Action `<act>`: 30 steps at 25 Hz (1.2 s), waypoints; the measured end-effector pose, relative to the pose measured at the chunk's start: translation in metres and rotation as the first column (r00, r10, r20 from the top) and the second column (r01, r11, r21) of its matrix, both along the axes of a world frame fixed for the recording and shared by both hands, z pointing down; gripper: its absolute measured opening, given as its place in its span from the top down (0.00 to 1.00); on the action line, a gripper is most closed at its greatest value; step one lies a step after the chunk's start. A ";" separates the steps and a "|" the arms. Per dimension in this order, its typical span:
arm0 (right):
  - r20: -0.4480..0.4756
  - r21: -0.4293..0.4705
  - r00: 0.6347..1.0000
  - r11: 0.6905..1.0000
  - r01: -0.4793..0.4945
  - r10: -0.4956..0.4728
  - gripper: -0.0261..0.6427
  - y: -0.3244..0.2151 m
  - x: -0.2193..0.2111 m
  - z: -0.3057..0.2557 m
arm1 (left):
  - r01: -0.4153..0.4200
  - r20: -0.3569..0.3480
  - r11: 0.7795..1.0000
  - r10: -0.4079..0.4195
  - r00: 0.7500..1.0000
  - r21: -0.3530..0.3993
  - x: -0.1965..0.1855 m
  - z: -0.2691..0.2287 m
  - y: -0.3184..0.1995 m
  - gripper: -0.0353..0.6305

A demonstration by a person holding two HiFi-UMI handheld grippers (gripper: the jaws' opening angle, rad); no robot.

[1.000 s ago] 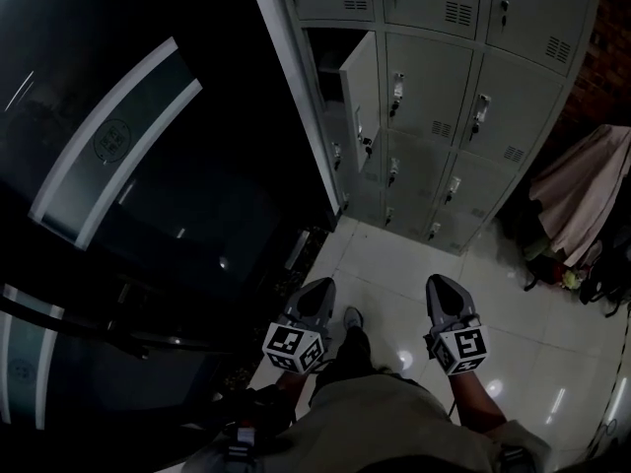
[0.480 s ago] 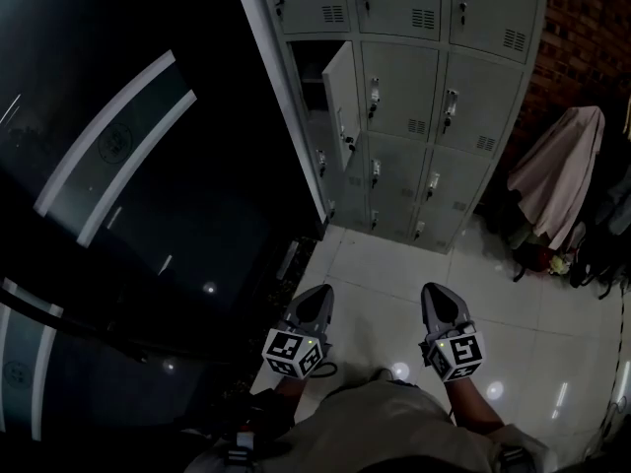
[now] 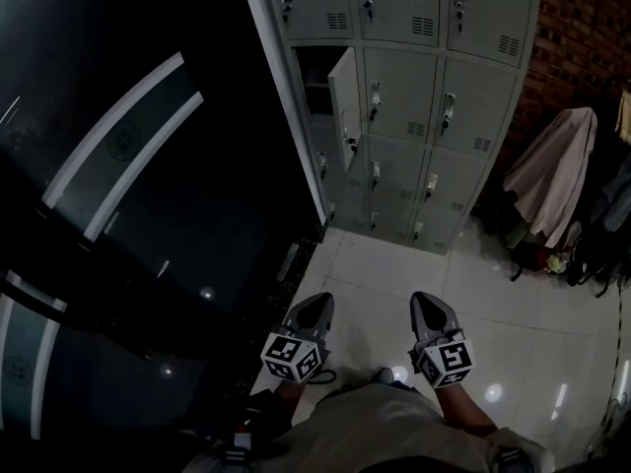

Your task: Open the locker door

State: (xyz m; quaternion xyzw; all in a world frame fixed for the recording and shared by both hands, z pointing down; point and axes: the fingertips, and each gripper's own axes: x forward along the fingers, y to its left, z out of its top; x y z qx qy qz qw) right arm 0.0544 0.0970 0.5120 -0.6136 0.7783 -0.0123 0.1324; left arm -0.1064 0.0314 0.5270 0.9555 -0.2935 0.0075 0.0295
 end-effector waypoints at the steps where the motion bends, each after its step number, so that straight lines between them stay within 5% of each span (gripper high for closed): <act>1: -0.003 0.001 1.000 1.000 0.000 0.000 0.96 0.001 -0.002 0.001 | -0.002 -0.008 1.000 0.002 1.000 0.000 -0.001 -0.001 0.000 0.92; 30: -0.016 0.050 1.000 0.998 -0.024 0.025 0.96 -0.029 0.010 0.026 | -0.024 -0.020 0.999 0.024 1.000 0.028 0.031 0.036 -0.023 0.92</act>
